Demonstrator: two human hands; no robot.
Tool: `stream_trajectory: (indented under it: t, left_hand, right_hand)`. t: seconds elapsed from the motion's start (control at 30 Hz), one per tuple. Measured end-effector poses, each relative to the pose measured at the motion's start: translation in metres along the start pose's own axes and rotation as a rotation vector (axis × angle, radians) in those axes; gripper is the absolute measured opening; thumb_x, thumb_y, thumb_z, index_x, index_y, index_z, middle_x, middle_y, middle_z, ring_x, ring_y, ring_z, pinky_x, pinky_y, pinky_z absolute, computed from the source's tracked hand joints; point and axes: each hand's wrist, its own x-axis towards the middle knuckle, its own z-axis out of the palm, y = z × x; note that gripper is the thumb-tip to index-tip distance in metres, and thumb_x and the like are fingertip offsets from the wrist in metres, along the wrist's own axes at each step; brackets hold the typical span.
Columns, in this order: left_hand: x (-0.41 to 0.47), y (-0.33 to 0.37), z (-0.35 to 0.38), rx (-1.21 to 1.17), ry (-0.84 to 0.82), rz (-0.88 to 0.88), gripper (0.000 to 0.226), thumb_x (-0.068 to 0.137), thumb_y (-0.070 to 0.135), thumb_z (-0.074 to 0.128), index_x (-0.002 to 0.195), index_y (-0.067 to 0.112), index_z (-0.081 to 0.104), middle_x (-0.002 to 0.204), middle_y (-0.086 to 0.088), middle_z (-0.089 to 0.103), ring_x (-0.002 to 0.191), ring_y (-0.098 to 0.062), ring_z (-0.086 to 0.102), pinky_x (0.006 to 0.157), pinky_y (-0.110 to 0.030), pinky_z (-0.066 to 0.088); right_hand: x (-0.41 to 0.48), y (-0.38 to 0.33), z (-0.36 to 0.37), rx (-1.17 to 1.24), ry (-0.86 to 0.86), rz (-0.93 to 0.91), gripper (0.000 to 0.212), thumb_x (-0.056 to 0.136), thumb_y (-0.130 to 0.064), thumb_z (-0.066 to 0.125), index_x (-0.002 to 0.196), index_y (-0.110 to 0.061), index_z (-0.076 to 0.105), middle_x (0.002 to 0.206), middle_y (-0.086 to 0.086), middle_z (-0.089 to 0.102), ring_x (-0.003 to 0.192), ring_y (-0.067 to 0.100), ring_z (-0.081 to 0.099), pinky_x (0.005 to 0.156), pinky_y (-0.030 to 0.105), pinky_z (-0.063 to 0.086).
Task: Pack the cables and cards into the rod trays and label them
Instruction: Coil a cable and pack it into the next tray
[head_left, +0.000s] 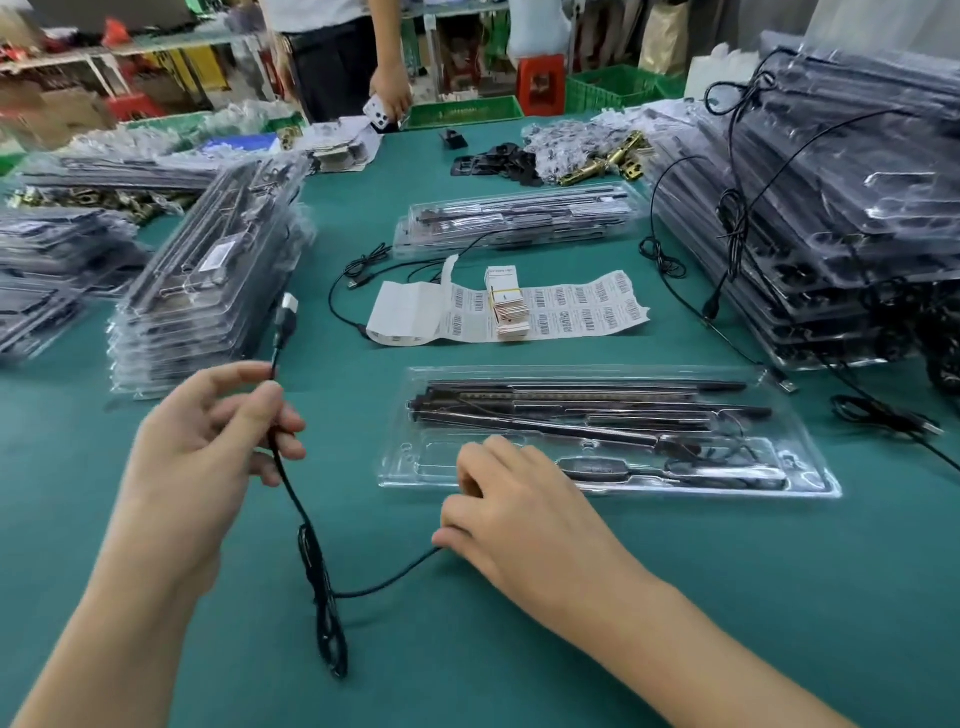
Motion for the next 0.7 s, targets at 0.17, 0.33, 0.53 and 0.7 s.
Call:
stream_trajectory:
  t: [0.17, 0.33, 0.53, 0.7]
  left_hand:
    - [-0.035, 0.031, 0.012, -0.353, -0.193, -0.059, 0.035, 0.076, 0.044, 0.071, 0.107, 0.030, 0.077, 0.069, 0.010, 0.062, 0.055, -0.001, 0.057, 0.044, -0.011, 0.041]
    - [-0.040, 0.039, 0.039, -0.125, -0.341, 0.054, 0.021, 0.080, 0.035, 0.071, 0.100, 0.032, 0.078, 0.072, -0.007, 0.072, 0.054, -0.015, 0.062, 0.047, -0.017, 0.045]
    - [-0.044, 0.036, 0.072, 0.190, -0.597, 0.221, 0.017, 0.094, 0.011, 0.071, 0.093, 0.027, 0.078, 0.074, -0.002, 0.074, 0.056, -0.015, 0.063, 0.065, -0.019, 0.052]
    - [-0.045, 0.024, 0.066, 0.582, -0.514, 0.341, 0.020, 0.086, 0.054, 0.066, 0.100, 0.039, 0.071, 0.097, 0.025, 0.071, 0.098, 0.001, 0.065, 0.083, -0.014, 0.046]
  right_hand:
    - [-0.002, -0.001, 0.001, 0.190, 0.010, 0.095, 0.024, 0.102, -0.035, 0.058, 0.090, -0.016, 0.065, 0.097, -0.004, 0.053, 0.089, 0.016, 0.045, 0.079, 0.036, 0.046]
    - [-0.014, 0.003, -0.026, 0.268, 0.379, 0.096, 0.011, 0.098, -0.018, 0.064, 0.101, -0.010, 0.071, 0.104, 0.003, 0.059, 0.095, 0.021, 0.056, 0.082, 0.038, 0.048]
    - [-0.011, 0.017, -0.052, -0.103, 0.394, 0.023, 0.033, 0.102, -0.030, 0.059, 0.130, -0.013, 0.066, 0.119, 0.001, 0.069, 0.120, 0.023, 0.062, 0.107, 0.046, 0.044]
    - [-0.031, 0.033, -0.051, 0.045, 0.267, 0.169, 0.022, 0.104, -0.027, 0.055, 0.096, -0.015, 0.072, 0.080, -0.004, 0.067, 0.071, 0.023, 0.062, 0.064, 0.042, 0.053]
